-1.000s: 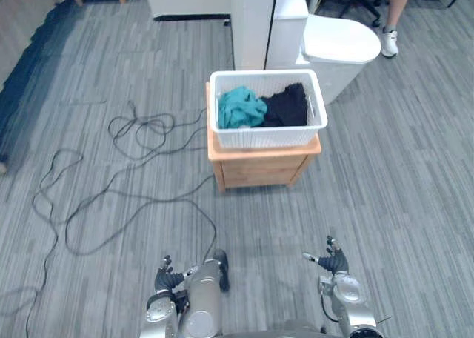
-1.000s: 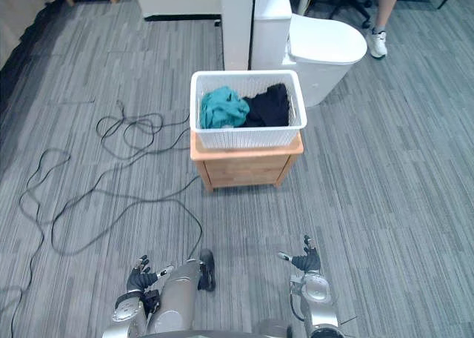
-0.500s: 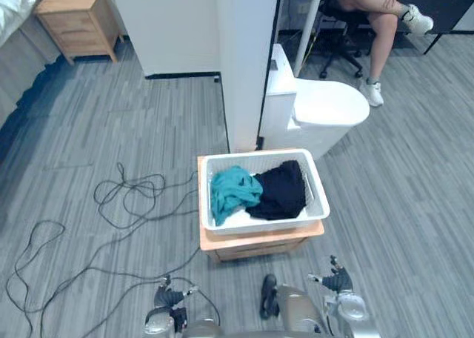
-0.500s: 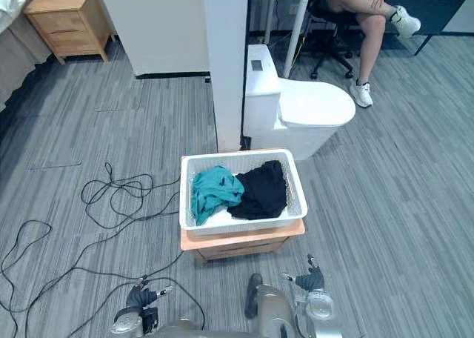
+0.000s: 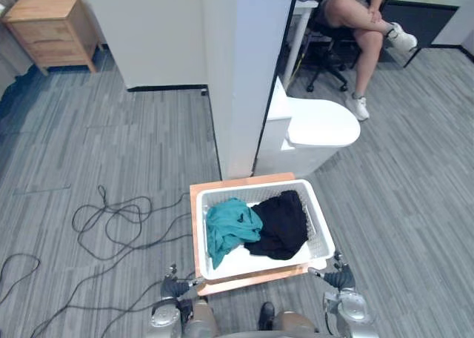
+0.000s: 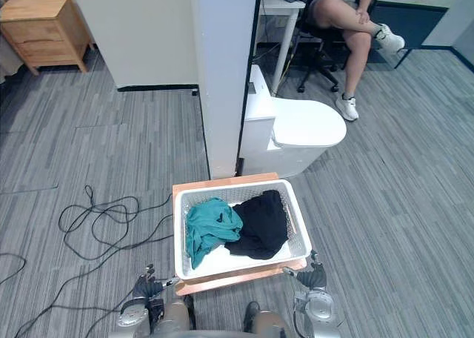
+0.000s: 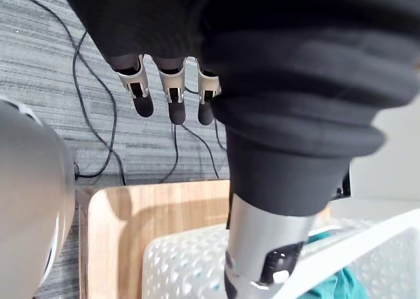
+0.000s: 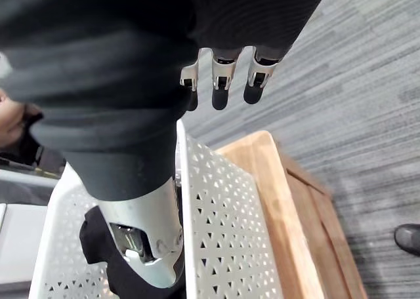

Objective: Pick up the laundry basket with both hands and put the clothes into the washing machine.

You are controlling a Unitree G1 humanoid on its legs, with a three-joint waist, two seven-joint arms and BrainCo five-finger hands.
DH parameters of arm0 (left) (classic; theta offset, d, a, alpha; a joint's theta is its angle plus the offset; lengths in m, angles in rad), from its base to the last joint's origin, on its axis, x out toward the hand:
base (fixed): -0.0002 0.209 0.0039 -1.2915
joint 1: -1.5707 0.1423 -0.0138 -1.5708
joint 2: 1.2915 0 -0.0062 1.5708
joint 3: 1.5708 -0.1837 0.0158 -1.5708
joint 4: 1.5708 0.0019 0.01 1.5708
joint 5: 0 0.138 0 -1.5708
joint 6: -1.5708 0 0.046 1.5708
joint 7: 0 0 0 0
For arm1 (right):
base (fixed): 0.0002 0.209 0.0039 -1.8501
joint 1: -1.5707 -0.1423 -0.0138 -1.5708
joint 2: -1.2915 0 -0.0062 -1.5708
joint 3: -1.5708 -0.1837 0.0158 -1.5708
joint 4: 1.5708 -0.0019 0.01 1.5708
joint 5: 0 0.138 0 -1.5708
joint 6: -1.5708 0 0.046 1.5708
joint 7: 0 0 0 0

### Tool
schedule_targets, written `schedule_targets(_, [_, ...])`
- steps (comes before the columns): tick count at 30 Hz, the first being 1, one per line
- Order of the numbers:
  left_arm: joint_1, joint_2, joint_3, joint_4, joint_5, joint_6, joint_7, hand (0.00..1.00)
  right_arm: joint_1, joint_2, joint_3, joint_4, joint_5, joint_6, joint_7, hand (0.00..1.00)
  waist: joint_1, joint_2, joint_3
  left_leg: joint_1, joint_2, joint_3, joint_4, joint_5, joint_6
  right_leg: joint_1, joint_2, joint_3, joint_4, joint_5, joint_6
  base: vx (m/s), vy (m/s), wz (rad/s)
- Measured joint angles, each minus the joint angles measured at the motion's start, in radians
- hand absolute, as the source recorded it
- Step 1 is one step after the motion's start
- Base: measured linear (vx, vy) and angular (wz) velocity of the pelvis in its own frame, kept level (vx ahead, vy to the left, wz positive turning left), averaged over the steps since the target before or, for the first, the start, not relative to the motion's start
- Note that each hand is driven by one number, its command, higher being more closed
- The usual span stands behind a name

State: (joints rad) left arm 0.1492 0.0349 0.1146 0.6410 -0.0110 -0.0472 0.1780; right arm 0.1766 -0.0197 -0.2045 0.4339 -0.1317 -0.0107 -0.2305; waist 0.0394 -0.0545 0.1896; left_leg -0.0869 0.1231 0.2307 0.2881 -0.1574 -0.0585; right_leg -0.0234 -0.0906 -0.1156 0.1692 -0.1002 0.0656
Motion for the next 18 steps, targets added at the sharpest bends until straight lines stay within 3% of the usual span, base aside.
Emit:
schedule_targets(4, [0.030,0.009,-0.004,-0.117,-0.018,-0.005,0.003,0.00,-0.006,-0.061,-0.009,-0.108,-0.063,-0.004,-0.030,0.00,0.001,0.008,-0.011,0.031,-0.011,0.017,-0.042,0.005,0.007,0.002,0.002,0.034,-0.020,0.012,0.004,0.02,0.018,-0.22])
schedule_targets(12, [-0.020,0.020,-0.090,-0.138,-0.019,-0.007,0.023,0.00,-0.138,-0.152,0.034,-0.033,-0.116,0.001,-0.029,0.00,-0.023,0.029,-0.007,0.002,-0.042,0.003,-0.115,0.046,0.021,-0.055,0.001,0.045,-0.043,0.040,0.005,-0.01,0.005,-0.05])
schedule_targets(18, [-0.251,0.031,-0.170,-0.131,-0.017,-0.007,0.075,0.00,-0.428,-0.264,0.130,0.129,-0.115,0.020,-0.031,0.00,-0.027,0.070,0.091,-0.136,-0.046,-0.009,-0.069,0.069,0.045,-0.185,-0.003,0.064,-0.021,0.086,0.002,-0.12,0.030,-0.03])
